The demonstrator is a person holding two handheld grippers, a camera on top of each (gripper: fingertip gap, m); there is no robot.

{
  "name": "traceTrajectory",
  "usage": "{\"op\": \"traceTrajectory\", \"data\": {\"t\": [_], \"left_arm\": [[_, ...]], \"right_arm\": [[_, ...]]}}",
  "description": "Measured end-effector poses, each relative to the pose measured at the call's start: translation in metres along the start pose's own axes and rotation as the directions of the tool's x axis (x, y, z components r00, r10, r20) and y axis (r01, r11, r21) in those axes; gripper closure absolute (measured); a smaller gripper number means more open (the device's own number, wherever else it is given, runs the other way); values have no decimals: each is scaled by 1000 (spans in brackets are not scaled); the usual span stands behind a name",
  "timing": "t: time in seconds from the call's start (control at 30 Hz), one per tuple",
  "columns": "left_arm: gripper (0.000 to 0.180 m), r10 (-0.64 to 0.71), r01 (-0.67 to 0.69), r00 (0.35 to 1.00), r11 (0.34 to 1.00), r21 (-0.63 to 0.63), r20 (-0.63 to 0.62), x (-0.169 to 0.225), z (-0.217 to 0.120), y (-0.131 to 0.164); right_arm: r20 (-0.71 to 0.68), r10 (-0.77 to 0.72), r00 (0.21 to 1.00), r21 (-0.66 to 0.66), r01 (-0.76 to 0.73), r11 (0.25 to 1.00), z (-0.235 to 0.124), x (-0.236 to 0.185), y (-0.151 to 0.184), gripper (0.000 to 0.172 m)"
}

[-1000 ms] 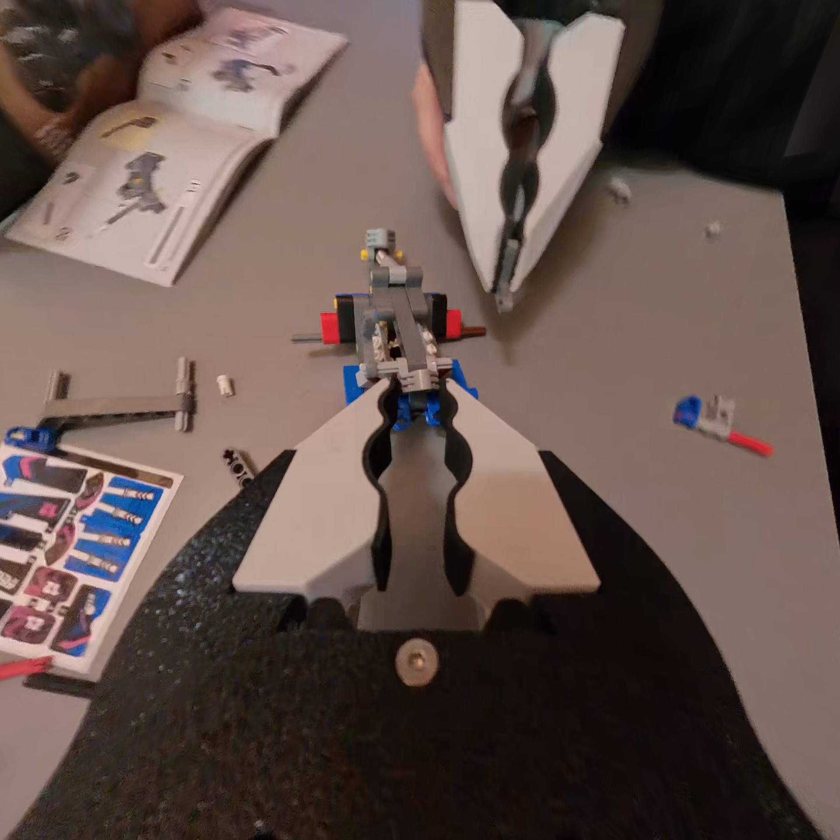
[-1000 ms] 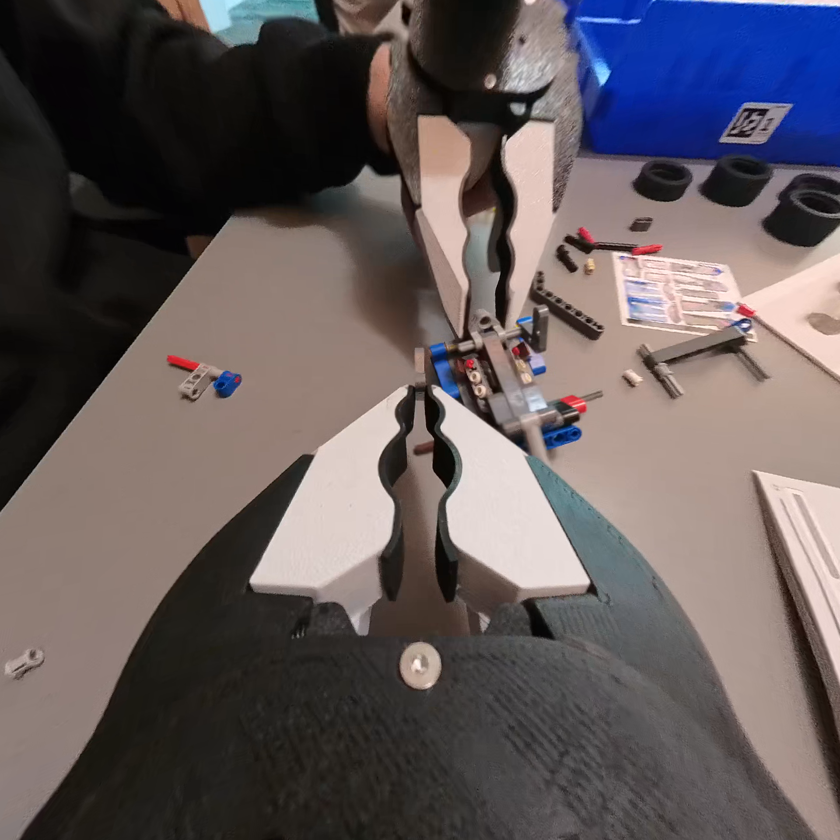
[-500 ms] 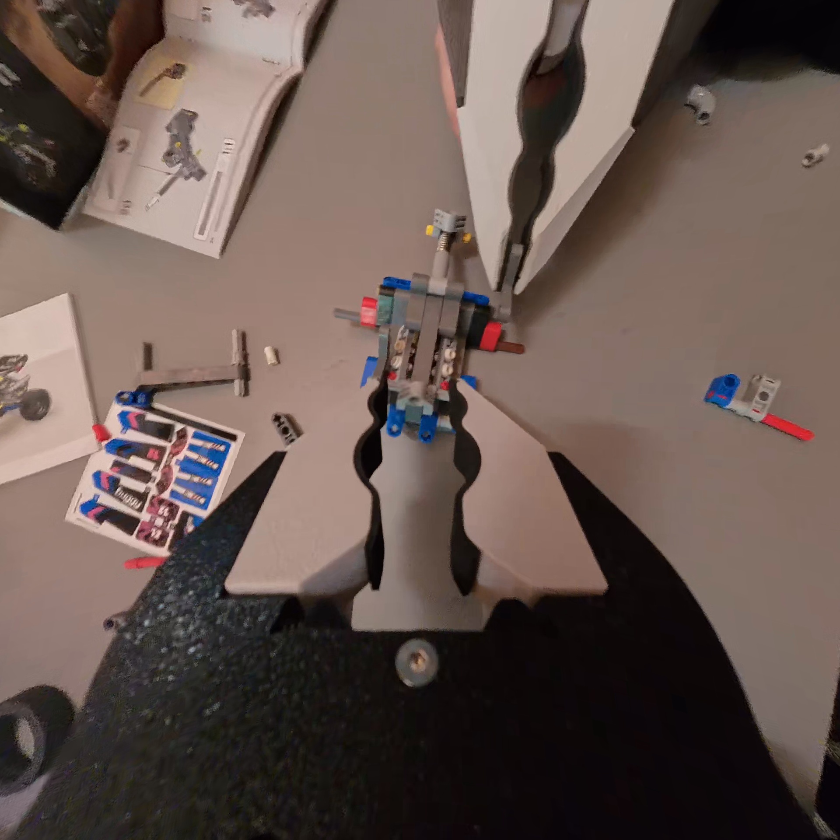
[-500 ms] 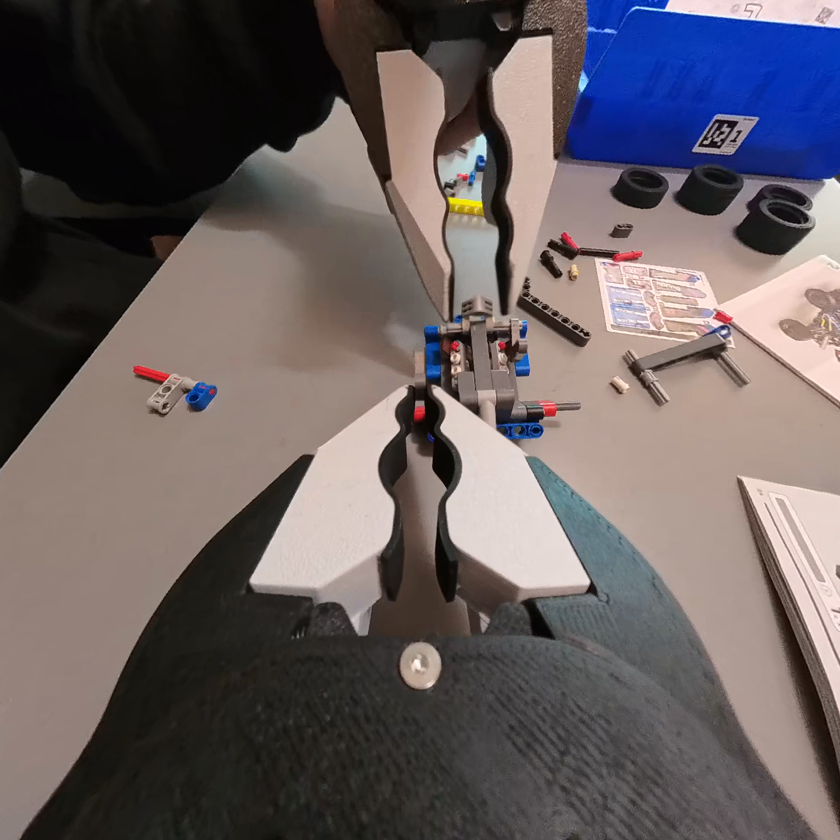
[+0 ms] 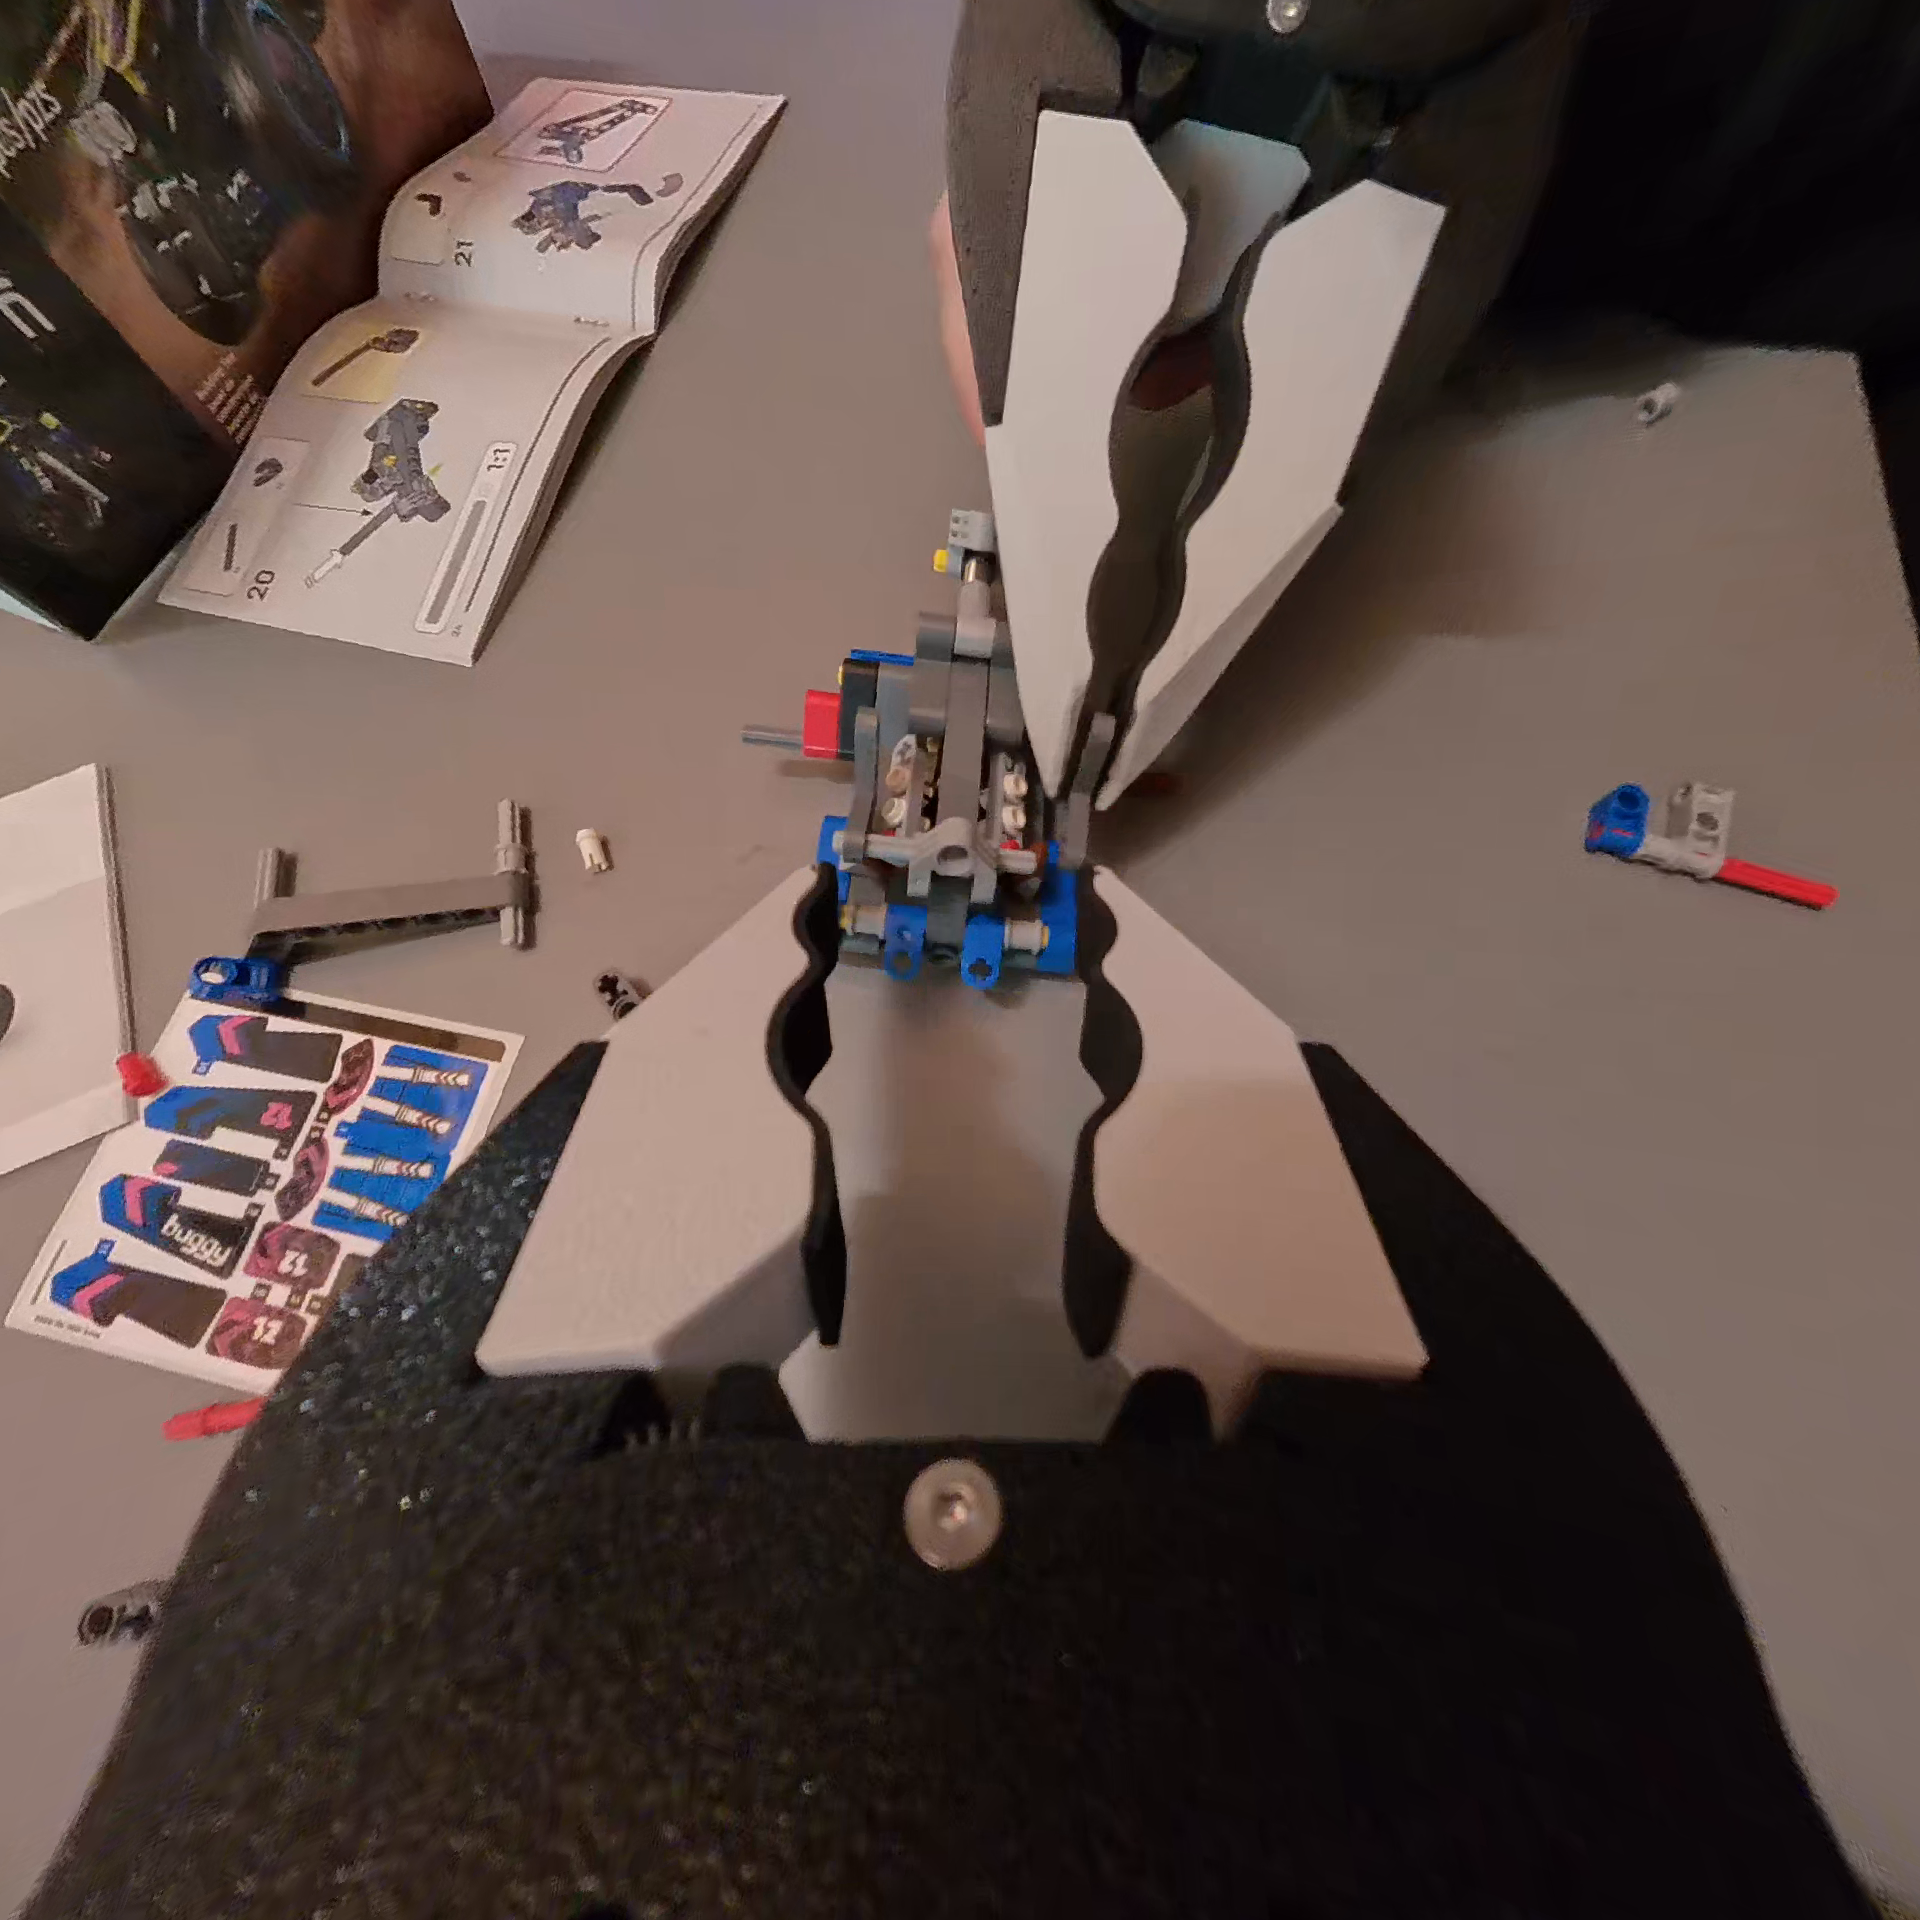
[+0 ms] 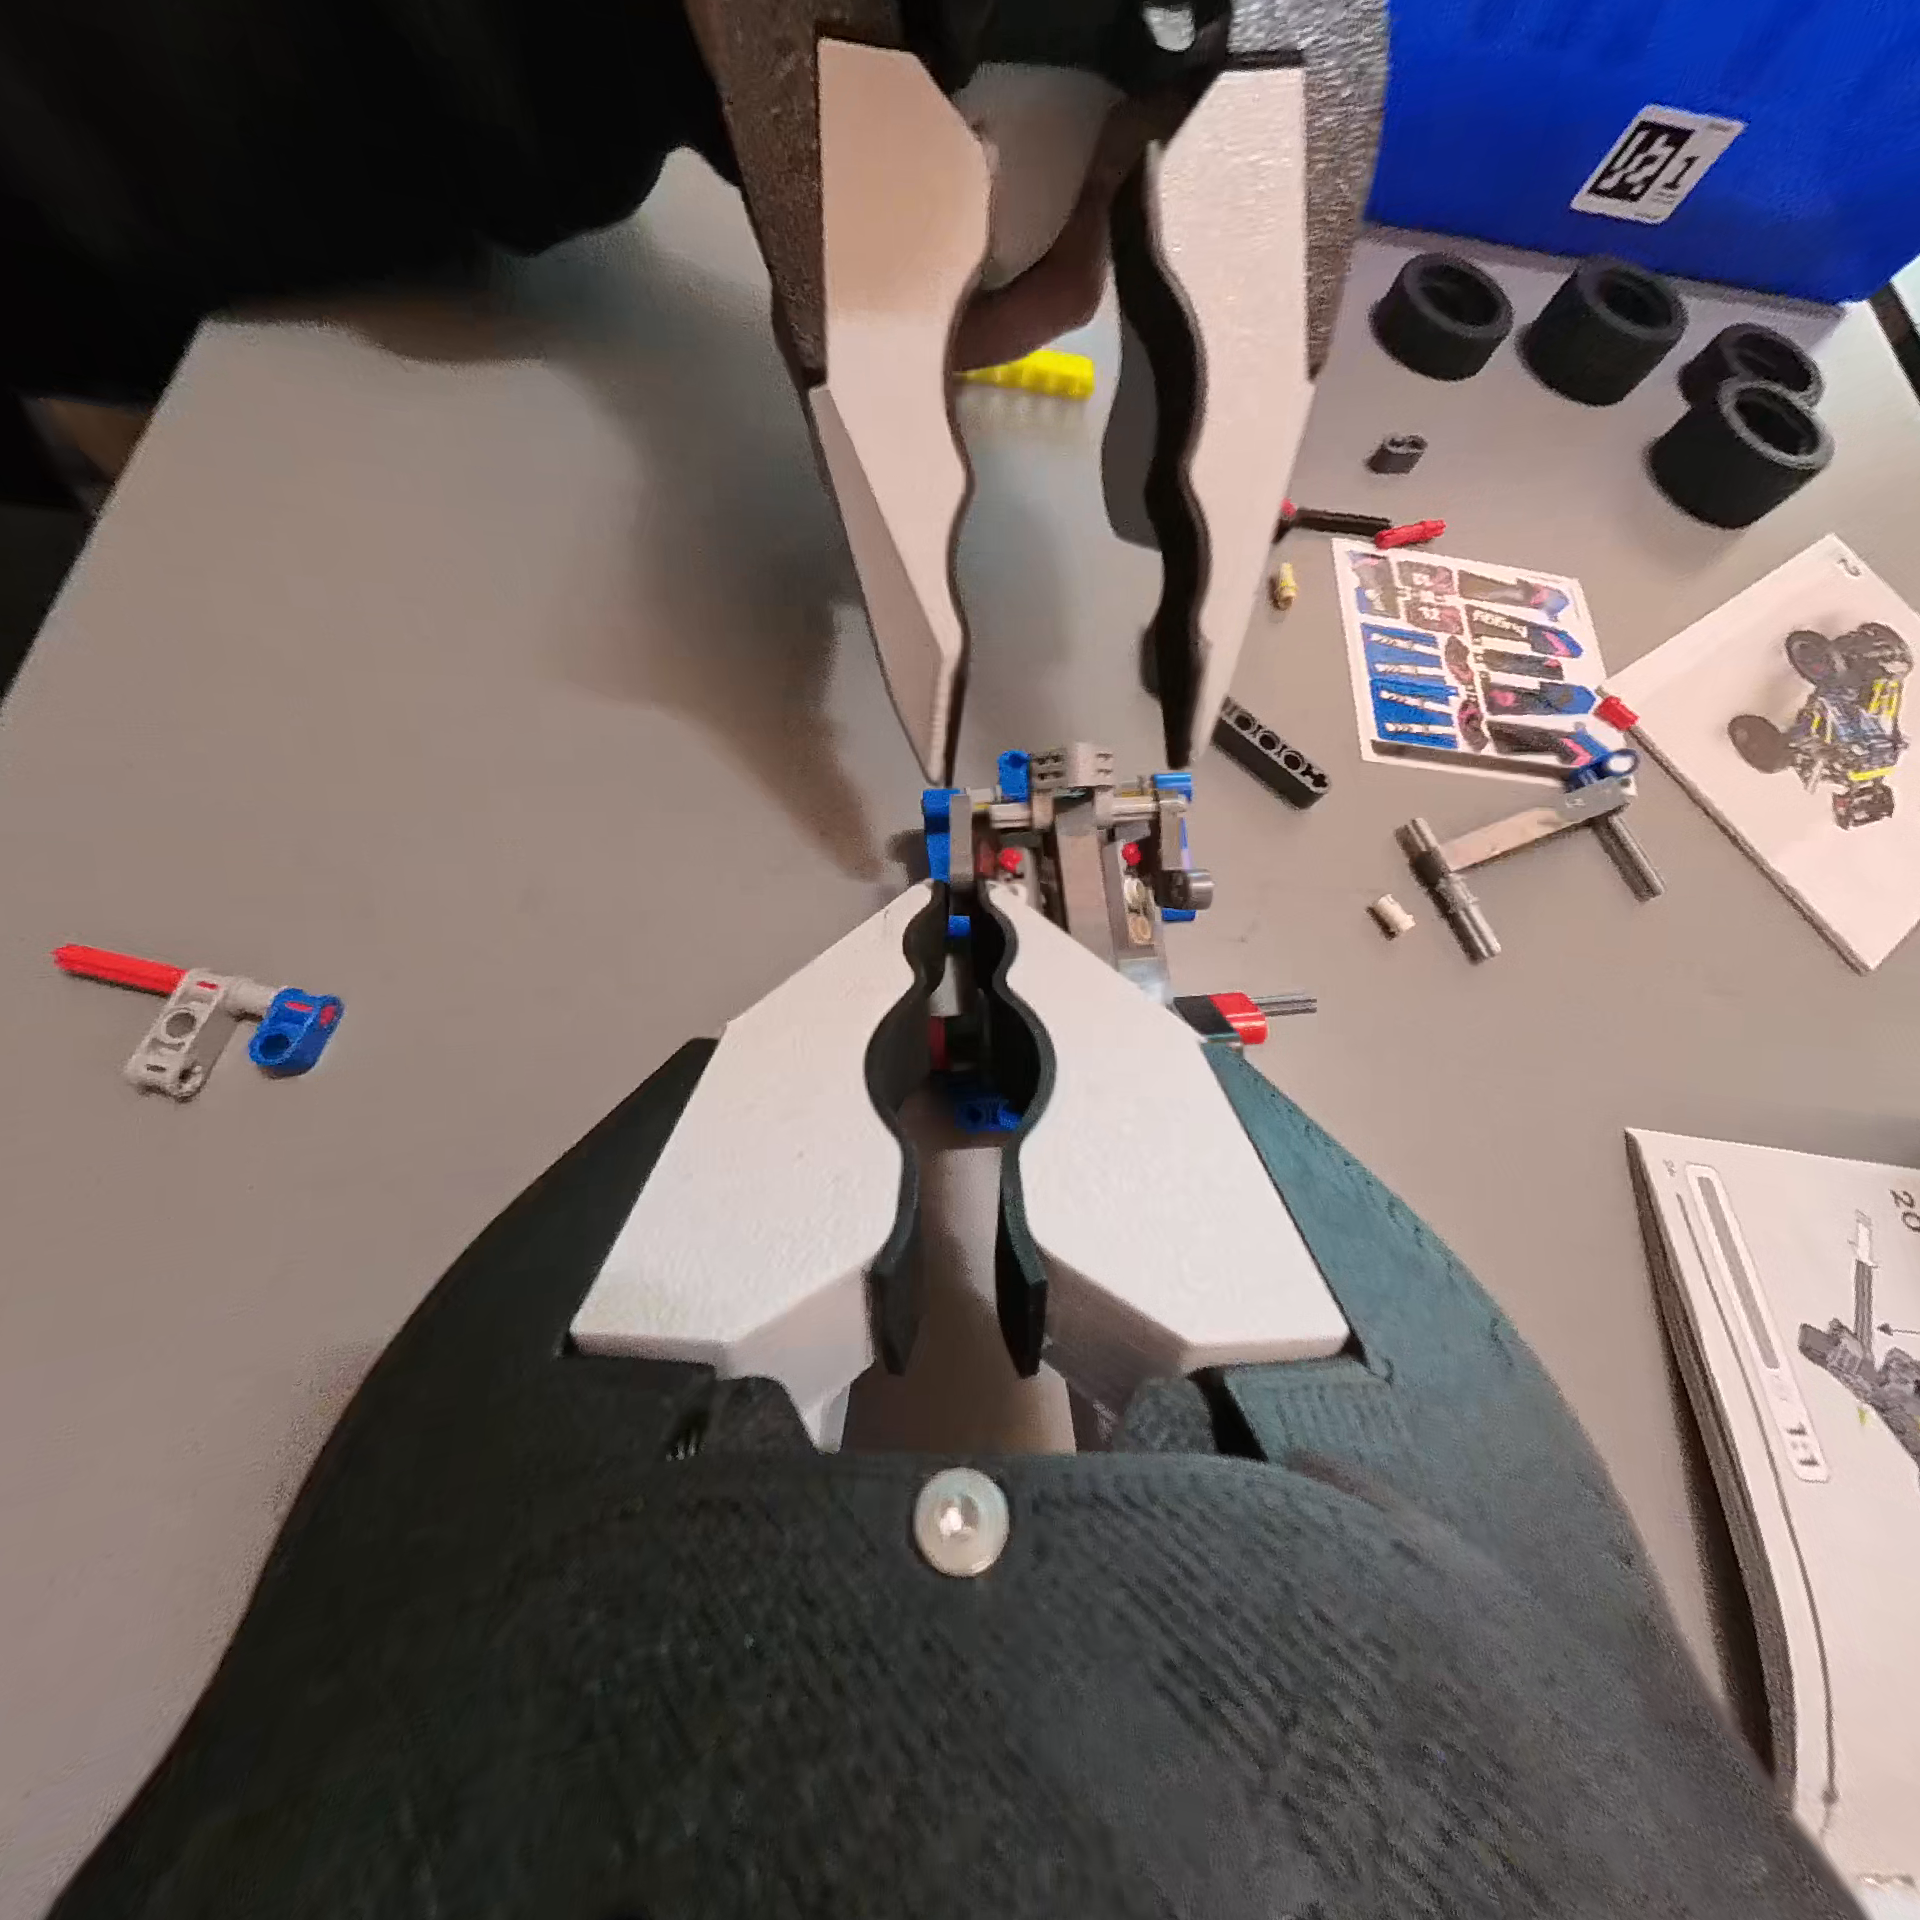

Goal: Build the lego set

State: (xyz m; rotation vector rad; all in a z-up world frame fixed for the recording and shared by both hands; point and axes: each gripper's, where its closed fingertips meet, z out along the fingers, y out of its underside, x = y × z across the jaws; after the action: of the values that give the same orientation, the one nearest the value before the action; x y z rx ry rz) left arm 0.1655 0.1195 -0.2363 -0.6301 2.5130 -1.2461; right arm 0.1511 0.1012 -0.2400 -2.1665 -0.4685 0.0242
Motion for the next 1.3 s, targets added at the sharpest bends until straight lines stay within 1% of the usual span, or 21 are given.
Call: {"op": "traceTrajectory", "data": {"t": [0.03, 0.17, 0.33, 0.47, 0.5, 0.6, 0.7, 0.77, 0.97, 1.3], "left_arm": [[138, 10, -10, 1000, 1000, -4, 1, 1, 2, 2], [138, 40, -40, 999, 999, -21, -16, 6, 8, 7], [140, 57, -58, 998, 998, -12, -16, 2, 12, 5], [149, 64, -64, 998, 998, 15, -9, -2, 13, 1], [149, 72, -71, 997, 997, 18, -7, -2, 13, 1], [148, 81, -81, 997, 997, 17, 3, -4, 14, 3], [150, 75, -75, 997, 997, 31, -9, -4, 14, 4], [147, 59, -58, 998, 998, 35, -23, -3, 15, 4], [151, 62, -61, 998, 997, 47, -23, -2, 14, 4], [153, 68, -67, 997, 996, 57, -23, -2, 14, 3]], "right_arm": [[-11, -15, 1000, -26, 14, 1000, 3, 0, 3, 171], [-52, -78, 996, -75, 74, 994, 6, 3, 7, 172], [-55, -103, 993, -66, 99, 993, 4, 7, 4, 171], [-80, -61, 995, 3, 62, 998, 0, 14, -4, 171], [-83, -44, 996, 13, 46, 999, -2, 16, -4, 171], [-77, -31, 997, 3, 31, 1000, -1, 17, 2, 171], [-87, -38, 995, 6, 39, 999, -1, 17, 0, 171], [-74, -37, 997, 8, 38, 999, 1, 13, 0, 171], [-86, -37, 996, -15, 36, 999, 5, 10, 2, 171], [-81, 25, 996, 8, -24, 1000, 4, 10, 1, 172]]}}
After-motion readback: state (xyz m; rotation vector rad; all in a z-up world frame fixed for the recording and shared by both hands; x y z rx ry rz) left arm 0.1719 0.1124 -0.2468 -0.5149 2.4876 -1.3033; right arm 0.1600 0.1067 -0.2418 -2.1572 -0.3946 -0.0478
